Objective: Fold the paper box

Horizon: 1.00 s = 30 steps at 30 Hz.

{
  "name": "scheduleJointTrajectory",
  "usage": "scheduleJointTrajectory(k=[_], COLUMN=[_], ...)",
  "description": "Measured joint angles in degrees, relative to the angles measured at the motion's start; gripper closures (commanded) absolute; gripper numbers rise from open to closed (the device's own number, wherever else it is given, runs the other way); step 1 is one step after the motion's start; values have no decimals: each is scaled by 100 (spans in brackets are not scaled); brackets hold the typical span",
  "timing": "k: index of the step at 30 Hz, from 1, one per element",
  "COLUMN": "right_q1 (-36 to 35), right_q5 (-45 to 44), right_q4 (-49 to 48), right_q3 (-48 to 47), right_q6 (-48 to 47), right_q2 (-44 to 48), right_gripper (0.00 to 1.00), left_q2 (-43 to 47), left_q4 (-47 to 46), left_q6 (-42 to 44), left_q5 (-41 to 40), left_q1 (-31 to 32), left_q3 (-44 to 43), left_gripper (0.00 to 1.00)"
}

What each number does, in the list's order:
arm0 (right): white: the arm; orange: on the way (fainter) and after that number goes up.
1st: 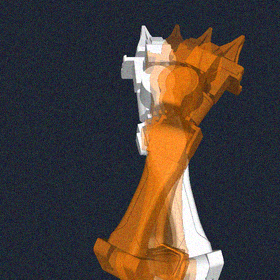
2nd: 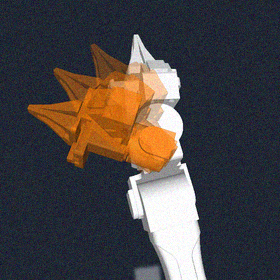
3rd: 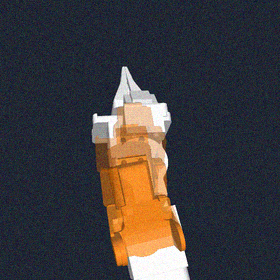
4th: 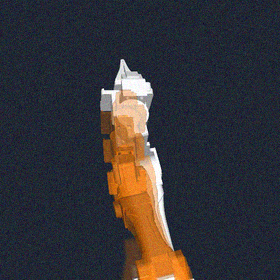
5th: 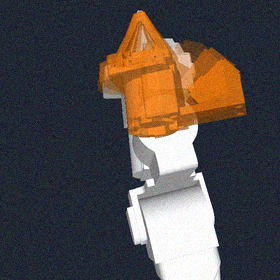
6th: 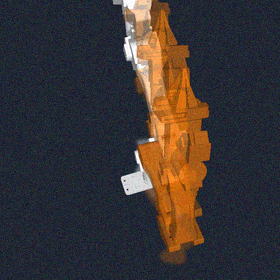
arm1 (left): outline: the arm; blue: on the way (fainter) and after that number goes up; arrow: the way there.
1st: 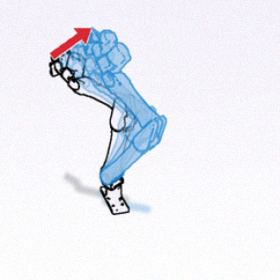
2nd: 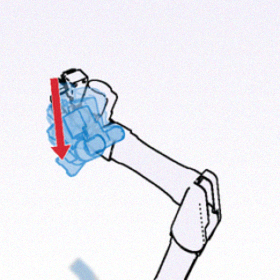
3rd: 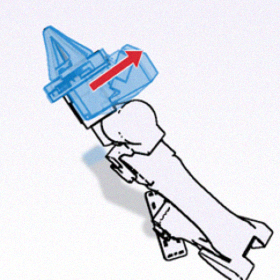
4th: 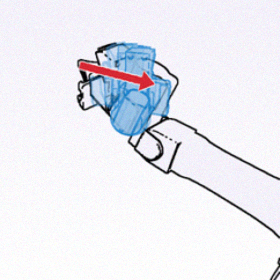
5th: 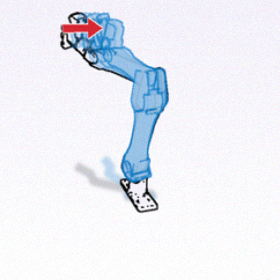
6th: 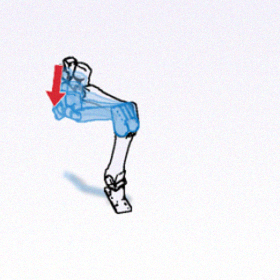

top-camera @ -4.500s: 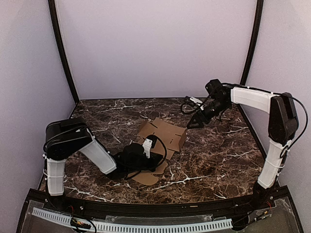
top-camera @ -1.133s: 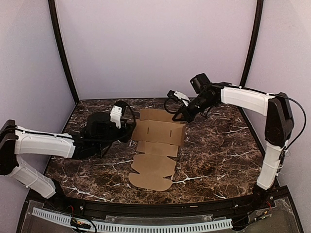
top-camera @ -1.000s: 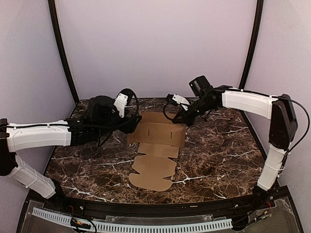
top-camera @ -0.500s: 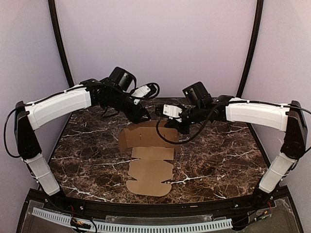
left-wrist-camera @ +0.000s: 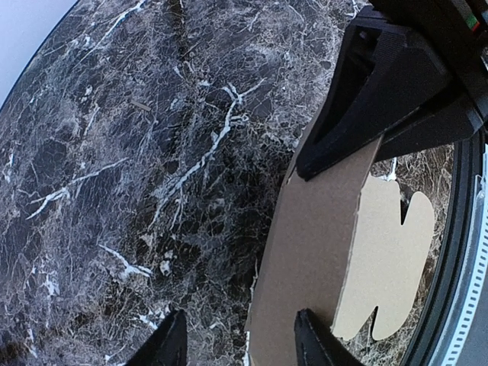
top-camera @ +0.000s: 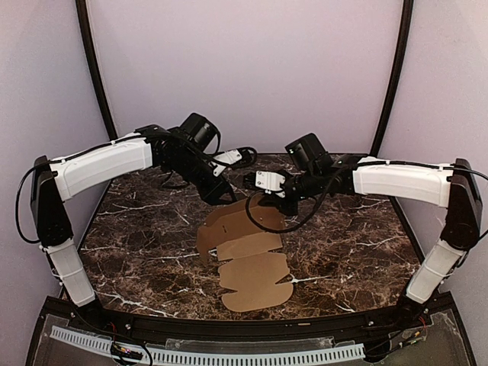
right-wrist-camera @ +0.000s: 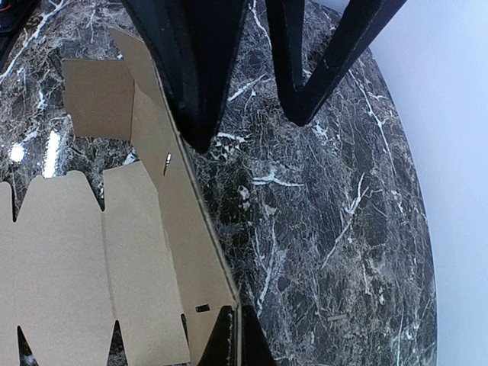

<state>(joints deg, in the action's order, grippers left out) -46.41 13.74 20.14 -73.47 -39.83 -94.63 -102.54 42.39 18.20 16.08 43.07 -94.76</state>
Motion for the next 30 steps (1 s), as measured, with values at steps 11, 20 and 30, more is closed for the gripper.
scheduleJointTrajectory(k=[11,20,30], right_q1=[-2,-2,4], right_q5=[11,61,162], right_q4=[-22,-33,-55], right_q3=[-63,-94,-11], right_q6=[26,24,-11], right_q2=[-101,-105,-22], right_gripper=[100,100,97], left_q2=[356,55,-210], left_q4=[107,229,361], left_q6=[219,348,452], left_q5=[44,-317,-323], left_q1=[98,262,256], left_q3=[-2,-94,-267], left_gripper=[49,74,99])
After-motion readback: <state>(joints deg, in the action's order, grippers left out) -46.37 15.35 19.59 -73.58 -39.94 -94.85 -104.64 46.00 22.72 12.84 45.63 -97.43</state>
